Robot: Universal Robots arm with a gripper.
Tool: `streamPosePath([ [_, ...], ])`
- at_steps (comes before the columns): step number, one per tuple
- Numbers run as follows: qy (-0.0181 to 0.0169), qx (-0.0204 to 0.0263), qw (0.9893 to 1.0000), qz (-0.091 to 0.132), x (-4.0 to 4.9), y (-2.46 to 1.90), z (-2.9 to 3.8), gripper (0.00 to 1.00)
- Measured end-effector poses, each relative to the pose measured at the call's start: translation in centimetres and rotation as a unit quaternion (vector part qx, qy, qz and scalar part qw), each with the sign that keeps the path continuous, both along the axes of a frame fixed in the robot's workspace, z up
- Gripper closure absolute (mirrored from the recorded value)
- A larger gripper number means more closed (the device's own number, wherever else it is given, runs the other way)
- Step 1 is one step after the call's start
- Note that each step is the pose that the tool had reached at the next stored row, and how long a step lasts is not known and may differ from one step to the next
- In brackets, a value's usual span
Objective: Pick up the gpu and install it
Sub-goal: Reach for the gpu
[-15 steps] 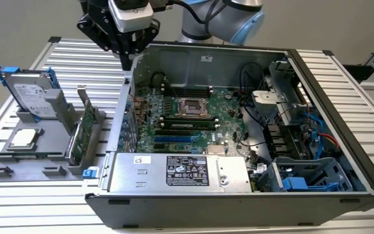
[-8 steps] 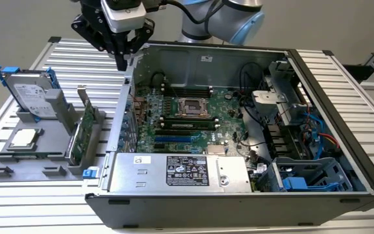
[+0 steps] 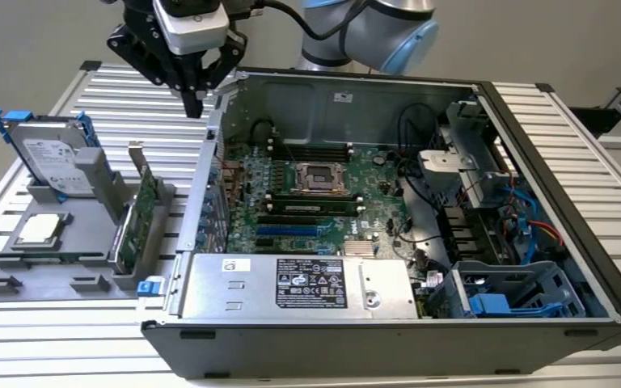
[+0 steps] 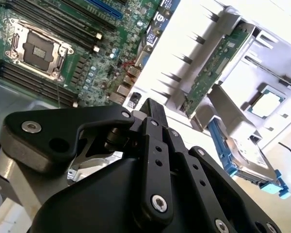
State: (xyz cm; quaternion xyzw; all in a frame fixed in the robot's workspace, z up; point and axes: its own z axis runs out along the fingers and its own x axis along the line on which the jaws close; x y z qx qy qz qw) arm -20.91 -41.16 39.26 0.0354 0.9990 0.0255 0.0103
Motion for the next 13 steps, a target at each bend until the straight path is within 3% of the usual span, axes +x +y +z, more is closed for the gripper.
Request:
streamPosePath([
  [13, 0.0, 0.001, 1.0, 0.0, -1.45, -0.21, 0.0, 1.0],
])
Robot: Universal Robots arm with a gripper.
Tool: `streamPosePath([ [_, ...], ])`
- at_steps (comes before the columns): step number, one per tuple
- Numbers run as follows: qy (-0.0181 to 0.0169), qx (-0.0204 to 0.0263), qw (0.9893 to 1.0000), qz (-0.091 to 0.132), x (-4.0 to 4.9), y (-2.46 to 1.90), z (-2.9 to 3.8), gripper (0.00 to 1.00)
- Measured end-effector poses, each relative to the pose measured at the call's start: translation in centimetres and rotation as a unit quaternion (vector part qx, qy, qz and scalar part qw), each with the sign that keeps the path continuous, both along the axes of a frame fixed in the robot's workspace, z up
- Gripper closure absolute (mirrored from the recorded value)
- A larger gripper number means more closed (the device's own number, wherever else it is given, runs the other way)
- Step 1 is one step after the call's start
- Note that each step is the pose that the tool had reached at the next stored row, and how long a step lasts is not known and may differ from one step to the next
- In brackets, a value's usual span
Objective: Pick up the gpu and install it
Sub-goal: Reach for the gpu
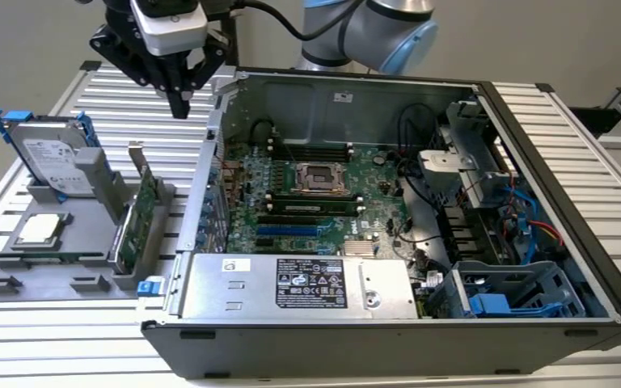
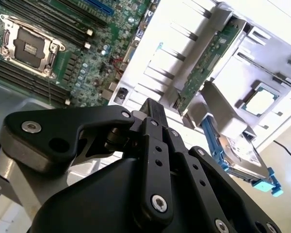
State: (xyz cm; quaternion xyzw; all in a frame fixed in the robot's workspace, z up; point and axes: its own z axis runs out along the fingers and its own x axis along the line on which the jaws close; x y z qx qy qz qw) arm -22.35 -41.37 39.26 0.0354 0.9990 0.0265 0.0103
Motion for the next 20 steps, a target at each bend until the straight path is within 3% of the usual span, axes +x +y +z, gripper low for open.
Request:
streamPosePath([
  [20, 0.0, 0.0008, 1.0, 0.0, -2.09, -0.26, 0.0, 1.0],
])
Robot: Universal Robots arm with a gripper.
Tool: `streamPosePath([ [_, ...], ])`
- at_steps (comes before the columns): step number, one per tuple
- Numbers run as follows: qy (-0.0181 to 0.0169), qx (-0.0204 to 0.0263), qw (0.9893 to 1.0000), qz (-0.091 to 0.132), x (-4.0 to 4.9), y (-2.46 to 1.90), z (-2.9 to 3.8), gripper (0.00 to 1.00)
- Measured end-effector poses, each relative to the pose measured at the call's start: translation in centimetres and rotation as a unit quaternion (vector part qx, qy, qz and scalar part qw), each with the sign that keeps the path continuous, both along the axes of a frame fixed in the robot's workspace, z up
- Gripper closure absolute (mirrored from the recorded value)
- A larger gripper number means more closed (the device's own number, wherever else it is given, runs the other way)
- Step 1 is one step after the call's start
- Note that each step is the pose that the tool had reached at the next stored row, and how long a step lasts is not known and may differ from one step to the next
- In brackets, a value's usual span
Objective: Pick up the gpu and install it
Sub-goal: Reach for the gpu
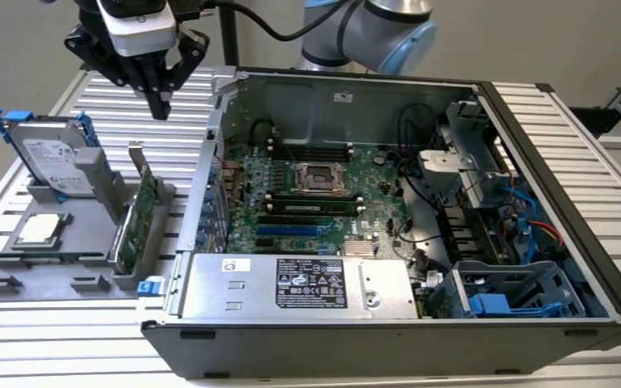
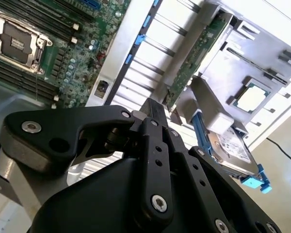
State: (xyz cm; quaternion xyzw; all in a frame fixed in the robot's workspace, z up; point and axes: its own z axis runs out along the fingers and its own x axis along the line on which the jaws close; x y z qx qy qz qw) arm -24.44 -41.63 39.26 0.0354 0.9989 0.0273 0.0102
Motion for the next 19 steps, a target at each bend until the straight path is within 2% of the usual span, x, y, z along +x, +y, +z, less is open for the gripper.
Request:
streamPosePath([
  [19, 0.0, 0.0004, 1.0, 0.0, -1.95, -0.23, 0.0, 1.0],
])
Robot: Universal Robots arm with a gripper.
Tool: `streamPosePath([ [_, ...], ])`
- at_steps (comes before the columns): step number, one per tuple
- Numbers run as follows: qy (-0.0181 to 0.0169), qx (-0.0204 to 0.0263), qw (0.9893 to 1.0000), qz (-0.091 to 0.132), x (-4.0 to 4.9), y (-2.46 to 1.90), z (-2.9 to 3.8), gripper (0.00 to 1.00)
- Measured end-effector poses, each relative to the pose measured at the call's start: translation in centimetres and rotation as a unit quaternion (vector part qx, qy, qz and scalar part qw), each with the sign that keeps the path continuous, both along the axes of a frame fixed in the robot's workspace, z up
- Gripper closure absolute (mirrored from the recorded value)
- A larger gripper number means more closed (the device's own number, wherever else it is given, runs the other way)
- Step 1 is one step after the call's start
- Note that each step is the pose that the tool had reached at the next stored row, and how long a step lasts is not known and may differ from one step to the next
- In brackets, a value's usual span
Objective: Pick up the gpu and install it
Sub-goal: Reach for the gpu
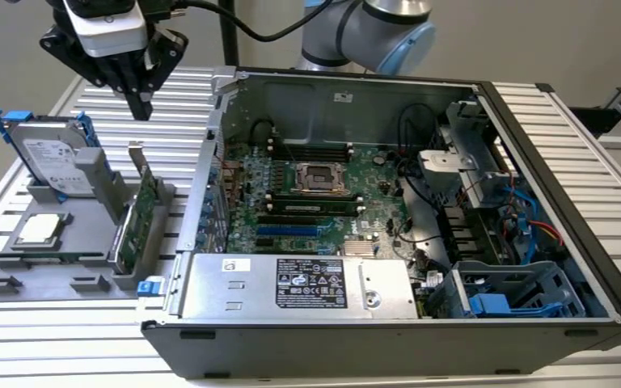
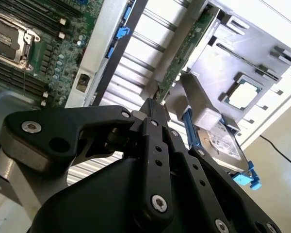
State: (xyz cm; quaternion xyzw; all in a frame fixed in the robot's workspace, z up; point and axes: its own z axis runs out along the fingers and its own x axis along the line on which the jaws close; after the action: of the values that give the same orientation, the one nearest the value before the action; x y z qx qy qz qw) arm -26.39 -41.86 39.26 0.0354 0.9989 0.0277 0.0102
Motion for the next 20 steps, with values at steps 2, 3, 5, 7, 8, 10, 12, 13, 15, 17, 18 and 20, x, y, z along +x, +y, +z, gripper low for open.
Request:
streamPosePath([
  [2, 0.0, 0.0001, 1.0, 0.0, -0.21, -0.03, 0.0, 1.0],
  [3, 0.0, 0.0001, 1.0, 0.0, -0.31, -0.04, 0.0, 1.0],
  [5, 0.0, 0.0002, 1.0, 0.0, -0.53, -0.07, 0.0, 1.0],
  [7, 0.0, 0.0002, 1.0, 0.0, -0.74, -0.09, 0.0, 1.0],
  [8, 0.0, 0.0002, 1.0, 0.0, -0.84, -0.11, 0.0, 1.0],
  [10, 0.0, 0.0003, 1.0, 0.0, -1.04, -0.14, 0.0, 1.0],
  [12, 0.0, 0.0003, 1.0, 0.0, -1.24, -0.16, 0.0, 1.0],
  [13, 0.0, 0.0004, 1.0, 0.0, -1.34, -0.18, 0.0, 1.0],
  [15, 0.0, 0.0004, 1.0, 0.0, -1.54, -0.2, 0.0, 1.0],
  [17, 0.0, 0.0004, 1.0, 0.0, -1.74, -0.23, 0.0, 1.0],
  [18, 0.0, 0.0005, 1.0, 0.0, -1.84, -0.24, 0.0, 1.0],
  [20, 0.0, 0.0005, 1.0, 0.0, -2.04, -0.26, 0.0, 1.0],
])
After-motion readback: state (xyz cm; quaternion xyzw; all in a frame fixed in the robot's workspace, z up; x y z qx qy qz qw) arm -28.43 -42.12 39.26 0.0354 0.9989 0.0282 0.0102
